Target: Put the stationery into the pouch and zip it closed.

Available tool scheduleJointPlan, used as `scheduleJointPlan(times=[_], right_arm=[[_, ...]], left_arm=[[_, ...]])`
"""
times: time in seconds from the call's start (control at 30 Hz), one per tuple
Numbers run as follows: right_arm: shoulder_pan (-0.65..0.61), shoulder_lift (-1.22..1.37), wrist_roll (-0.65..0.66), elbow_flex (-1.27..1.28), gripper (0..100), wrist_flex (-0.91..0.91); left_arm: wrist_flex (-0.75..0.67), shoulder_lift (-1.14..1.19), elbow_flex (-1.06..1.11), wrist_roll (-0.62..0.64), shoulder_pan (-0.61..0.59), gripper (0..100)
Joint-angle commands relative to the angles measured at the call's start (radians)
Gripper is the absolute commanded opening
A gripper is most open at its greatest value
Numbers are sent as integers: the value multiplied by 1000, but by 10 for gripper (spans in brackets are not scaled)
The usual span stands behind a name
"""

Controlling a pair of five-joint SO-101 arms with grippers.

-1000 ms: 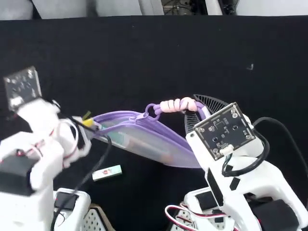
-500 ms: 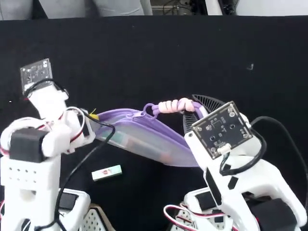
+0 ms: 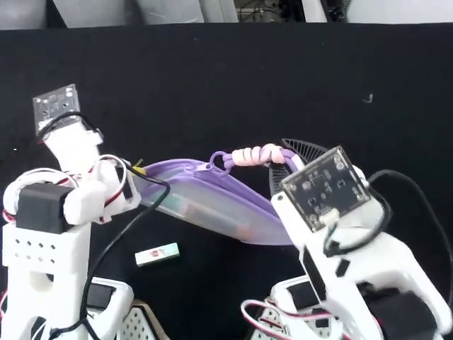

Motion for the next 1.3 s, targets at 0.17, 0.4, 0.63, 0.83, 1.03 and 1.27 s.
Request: scheduleJointPlan(times=[0.17,0.4,0.63,0.83,1.03,1.27], right_arm=[[-9,-102,-3,-47,11,35],[-9,-102,-3,-47,11,35],[-9,-104,-3,-44,11,37],[-9,-105,-3,-44,11,37],[-9,-107,-3,-42,11,38],[-9,-111,-2,-44,11,52]], left_arm=[[-15,6,27,-32,120,203],[-17,6,25,-38,159,199],[-17,6,18,-40,291,189],[-52,6,25,-126,309,97],[-48,6,18,-130,309,91],[-52,6,18,-132,380,91]])
